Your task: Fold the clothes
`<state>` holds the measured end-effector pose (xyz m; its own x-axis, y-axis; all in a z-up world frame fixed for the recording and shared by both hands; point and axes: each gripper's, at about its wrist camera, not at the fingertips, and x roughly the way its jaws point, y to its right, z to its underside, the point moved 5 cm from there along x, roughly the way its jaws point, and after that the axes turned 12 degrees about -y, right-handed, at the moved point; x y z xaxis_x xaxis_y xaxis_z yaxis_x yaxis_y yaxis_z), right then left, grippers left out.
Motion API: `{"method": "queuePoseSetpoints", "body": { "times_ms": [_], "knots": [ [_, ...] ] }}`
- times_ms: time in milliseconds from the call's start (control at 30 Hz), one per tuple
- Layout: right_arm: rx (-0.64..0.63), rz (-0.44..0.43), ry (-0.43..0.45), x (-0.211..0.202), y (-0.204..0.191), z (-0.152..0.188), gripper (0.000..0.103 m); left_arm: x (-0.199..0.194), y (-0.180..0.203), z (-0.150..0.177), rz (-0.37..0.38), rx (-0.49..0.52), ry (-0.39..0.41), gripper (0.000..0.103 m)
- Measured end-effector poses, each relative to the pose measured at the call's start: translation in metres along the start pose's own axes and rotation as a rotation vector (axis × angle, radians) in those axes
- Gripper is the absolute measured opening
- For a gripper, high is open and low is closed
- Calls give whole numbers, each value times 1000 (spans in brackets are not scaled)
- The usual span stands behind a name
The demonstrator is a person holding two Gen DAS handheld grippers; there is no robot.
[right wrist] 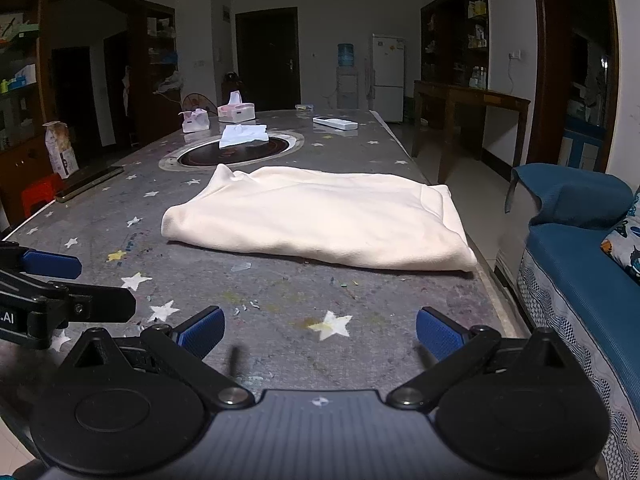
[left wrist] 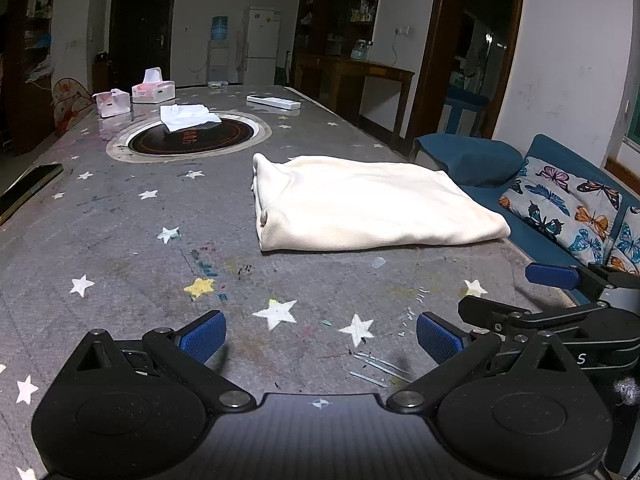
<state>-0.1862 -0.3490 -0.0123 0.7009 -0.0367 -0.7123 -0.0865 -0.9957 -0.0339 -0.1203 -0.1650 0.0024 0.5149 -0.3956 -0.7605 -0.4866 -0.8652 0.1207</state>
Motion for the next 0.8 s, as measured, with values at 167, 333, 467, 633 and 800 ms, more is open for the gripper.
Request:
{"method": "queuePoseSetpoints", "body": {
  "times_ms": [167, 333, 467, 633, 800],
  "knots": [
    [1, -1, -2, 2, 0, 0, 103, 2, 1, 0, -2, 2, -6, 103],
    [6, 3, -4, 3, 1, 0, 103, 4, 2, -1, -1, 3, -11, 103],
    [10, 3, -5, 4, 2, -1, 103, 4, 2, -3, -2, 5, -10, 103],
    [7, 4, -3, 5, 2, -3, 103, 5, 3, -6, -2, 5, -10, 103],
    [7, 4, -2, 6, 2, -4, 103, 6, 4, -10, -4, 15, -8, 103]
  ]
}}
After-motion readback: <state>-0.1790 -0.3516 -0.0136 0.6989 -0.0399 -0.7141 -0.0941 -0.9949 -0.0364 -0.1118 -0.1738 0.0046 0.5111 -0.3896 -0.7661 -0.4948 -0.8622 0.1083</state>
